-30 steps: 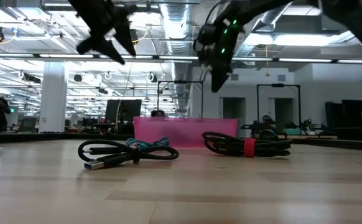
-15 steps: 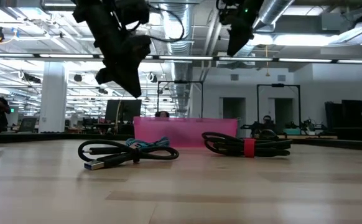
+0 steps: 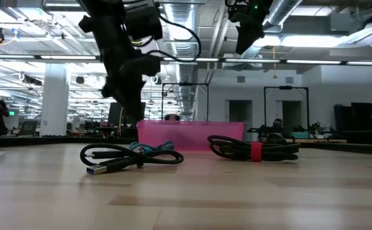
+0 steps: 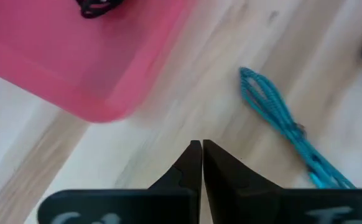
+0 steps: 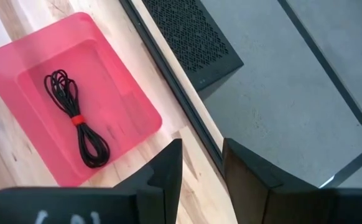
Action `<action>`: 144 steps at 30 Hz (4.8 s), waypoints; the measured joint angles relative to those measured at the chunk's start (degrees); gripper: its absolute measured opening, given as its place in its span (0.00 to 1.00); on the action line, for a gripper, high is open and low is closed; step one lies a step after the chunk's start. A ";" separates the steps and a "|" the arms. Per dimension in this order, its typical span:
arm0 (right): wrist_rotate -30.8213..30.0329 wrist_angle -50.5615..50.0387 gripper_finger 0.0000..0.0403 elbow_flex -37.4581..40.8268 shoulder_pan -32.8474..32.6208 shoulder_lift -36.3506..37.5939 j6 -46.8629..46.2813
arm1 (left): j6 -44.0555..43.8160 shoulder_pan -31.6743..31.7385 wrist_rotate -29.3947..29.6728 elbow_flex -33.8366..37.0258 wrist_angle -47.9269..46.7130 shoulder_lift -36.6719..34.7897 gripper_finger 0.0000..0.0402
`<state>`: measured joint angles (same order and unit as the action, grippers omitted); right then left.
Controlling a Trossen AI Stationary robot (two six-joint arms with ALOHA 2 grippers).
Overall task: Pick and place USB-C Cables
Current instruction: Adjust the pink bin, then put the right black charger cable into the pink bin
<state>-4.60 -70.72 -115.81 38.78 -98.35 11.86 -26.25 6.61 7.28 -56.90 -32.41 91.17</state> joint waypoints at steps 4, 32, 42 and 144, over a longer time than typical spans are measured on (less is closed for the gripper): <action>0.00 -0.43 0.33 0.00 0.00 -0.01 0.00 | -0.34 0.27 3.49 -0.01 -0.13 0.95 0.00; 5.98 -15.87 0.33 3.06 -5.04 0.54 -10.79 | 0.28 2.10 -6.98 0.00 -1.99 -5.94 0.00; 6.21 -5.84 0.39 28.57 -25.48 9.91 -23.75 | -7.63 -2.72 0.01 0.00 -5.76 -25.53 0.09; 8.42 57.34 0.14 45.72 -17.91 10.55 -19.83 | -30.73 -16.97 16.10 6.56 3.89 -25.18 0.56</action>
<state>3.82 -13.38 -70.09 20.87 -87.79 -7.98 -56.98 -10.36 23.39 -50.34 -28.52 65.99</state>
